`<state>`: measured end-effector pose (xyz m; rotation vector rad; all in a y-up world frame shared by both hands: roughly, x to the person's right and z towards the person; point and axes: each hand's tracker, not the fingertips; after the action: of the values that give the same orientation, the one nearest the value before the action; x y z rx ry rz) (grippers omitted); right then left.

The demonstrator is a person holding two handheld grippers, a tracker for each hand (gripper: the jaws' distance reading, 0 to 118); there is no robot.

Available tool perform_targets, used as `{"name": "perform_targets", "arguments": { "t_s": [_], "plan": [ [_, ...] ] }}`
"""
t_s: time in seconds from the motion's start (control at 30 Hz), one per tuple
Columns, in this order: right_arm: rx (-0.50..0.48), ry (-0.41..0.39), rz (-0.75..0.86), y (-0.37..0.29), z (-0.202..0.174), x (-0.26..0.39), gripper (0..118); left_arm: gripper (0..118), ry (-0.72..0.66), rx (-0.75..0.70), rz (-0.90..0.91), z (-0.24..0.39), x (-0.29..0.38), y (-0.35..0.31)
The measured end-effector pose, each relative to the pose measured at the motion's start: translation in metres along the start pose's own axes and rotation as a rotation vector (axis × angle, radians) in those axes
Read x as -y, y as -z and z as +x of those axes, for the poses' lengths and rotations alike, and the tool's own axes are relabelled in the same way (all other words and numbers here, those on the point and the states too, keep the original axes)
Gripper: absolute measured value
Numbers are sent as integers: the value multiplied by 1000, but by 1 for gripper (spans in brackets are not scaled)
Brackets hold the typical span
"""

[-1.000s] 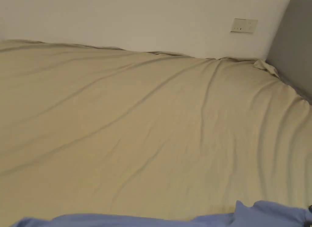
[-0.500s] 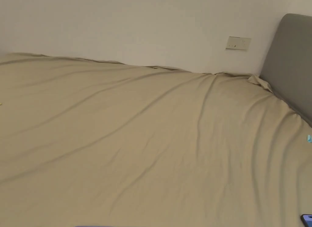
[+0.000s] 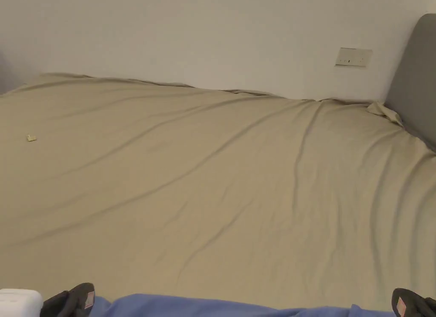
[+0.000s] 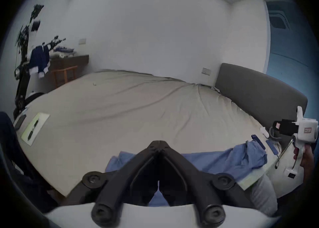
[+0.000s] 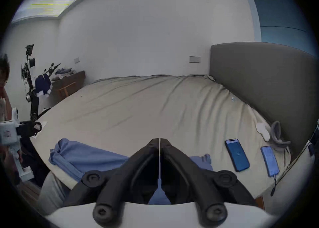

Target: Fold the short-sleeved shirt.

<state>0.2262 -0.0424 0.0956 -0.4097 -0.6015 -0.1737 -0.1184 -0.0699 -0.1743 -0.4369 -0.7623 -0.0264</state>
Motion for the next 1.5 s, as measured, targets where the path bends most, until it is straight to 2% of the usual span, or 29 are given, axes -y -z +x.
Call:
{"name": "perform_targets", "arguments": {
  "t_s": [0.07, 0.2, 0.23, 0.27, 0.3, 0.33, 0.37, 0.4, 0.43, 0.53, 0.63, 0.7, 0.73, 0.8, 0.87, 0.93, 0.97, 1.03, 1.07, 1.17, 1.23, 1.37, 1.5],
  "plan": [
    [-34, 16, 3, 2, -5, 1, 4, 0, -20, 48, -11, -2, -2, 4],
    [-64, -1, -7, 2, -9, 1, 4, 0, -54, 22, -31, -35, 0, 14],
    [-68, -3, -11, 1, -9, 0, 4, 13, -103, 29, -83, -51, 3, 16],
    [-72, -3, -16, 1, -10, 0, 4, 44, -151, 12, -120, -63, 7, 19],
    [-76, -4, -20, 0, -9, 0, 4, 87, -218, 44, -189, -82, 14, 26],
    [-79, -4, -20, -1, -8, 0, 4, 115, -282, 56, -255, -97, 23, 31],
    [-84, -5, -21, -1, -7, 1, 4, 117, -347, 68, -270, -109, 32, 32],
    [-85, -10, -25, 0, -10, 0, 4, 117, -430, 116, -275, -122, 44, 33],
    [-87, -14, -25, -1, -10, 0, 4, 117, -510, 75, -297, -129, 55, 35],
    [-102, -11, -28, -1, -11, 0, 4, 117, -673, 102, -371, -139, 79, 46],
    [-111, -17, -38, 0, -13, -1, 4, 116, -780, 197, -386, -137, 96, 60],
    [-120, -22, -44, 2, -14, -1, 4, 113, -796, 177, -278, -133, 93, 62],
    [-122, -21, -44, 2, -14, -1, 4, 91, -875, 224, -349, -134, 94, 70],
    [-129, -12, -44, 3, -16, -1, 4, 11, -967, 201, -357, -130, 101, 80],
    [-128, -5, -45, 3, -16, -1, 4, 11, -931, 75, -376, -119, 105, 82],
    [-132, 4, -48, 1, -15, -4, 4, 11, -924, 68, -285, -111, 101, 74],
    [-129, 5, -45, -2, -14, -5, 4, 11, -870, 30, -230, -103, 94, 68],
    [-125, 2, -40, -6, -12, -6, 4, 11, -722, 54, -160, -86, 74, 58],
    [-121, -2, -38, -8, -11, -7, 4, 11, -591, 62, -135, -73, 60, 53],
    [-116, -6, -27, -11, -9, -11, 4, 11, -299, 168, -114, -27, 24, 45],
    [-119, 4, -9, -13, -6, -13, 4, 11, -167, 264, -112, 9, 6, 44],
    [-105, 25, 20, -18, -1, -18, 4, 11, 13, 447, -178, 83, 5, 55],
    [-80, 34, 29, -24, 10, -18, 4, 11, 37, 533, -300, 143, 35, 85]
  ]
}}
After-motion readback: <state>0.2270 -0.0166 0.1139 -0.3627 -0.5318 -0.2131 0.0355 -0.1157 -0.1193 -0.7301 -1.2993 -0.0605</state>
